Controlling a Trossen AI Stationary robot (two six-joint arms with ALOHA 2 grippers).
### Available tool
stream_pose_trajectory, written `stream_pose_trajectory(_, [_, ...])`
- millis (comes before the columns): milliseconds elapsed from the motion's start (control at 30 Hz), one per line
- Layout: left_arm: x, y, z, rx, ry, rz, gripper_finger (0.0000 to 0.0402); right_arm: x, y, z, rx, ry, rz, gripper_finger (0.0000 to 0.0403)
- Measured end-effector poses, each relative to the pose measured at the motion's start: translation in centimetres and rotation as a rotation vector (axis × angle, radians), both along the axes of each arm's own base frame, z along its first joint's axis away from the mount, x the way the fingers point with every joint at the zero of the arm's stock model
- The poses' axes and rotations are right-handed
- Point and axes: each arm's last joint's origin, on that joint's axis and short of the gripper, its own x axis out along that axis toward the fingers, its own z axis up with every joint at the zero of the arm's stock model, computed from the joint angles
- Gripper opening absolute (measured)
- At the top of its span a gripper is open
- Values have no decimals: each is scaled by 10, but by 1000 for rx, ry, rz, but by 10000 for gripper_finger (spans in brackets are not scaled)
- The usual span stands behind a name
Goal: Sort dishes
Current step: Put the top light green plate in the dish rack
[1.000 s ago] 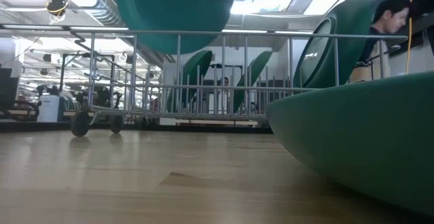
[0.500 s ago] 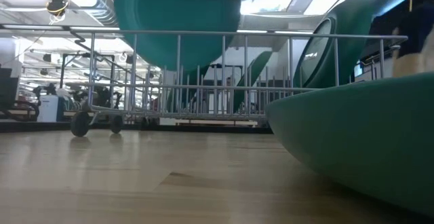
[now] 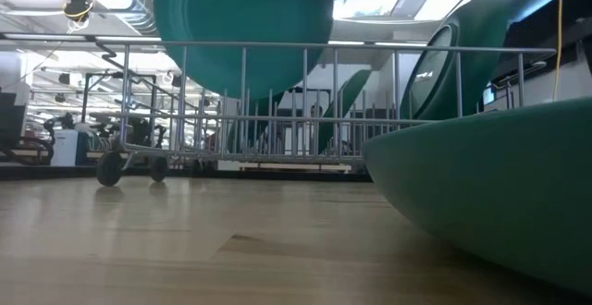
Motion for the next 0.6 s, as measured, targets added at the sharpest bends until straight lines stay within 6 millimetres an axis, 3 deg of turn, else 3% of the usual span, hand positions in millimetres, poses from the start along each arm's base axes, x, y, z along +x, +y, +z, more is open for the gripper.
stream_pose_trajectory(233, [1,-4,1,-10,-30,-9,0,-1,1,4,11,-23,15,56])
stream_pose_trajectory(433, [1,-4,0,-33,-71,-10,3,1,2,2,-21,0,38,50])
stream_pose_trajectory(600, [1,-4,-1,-116,-155,-13,34,2,3,2,-65,29,69,40])
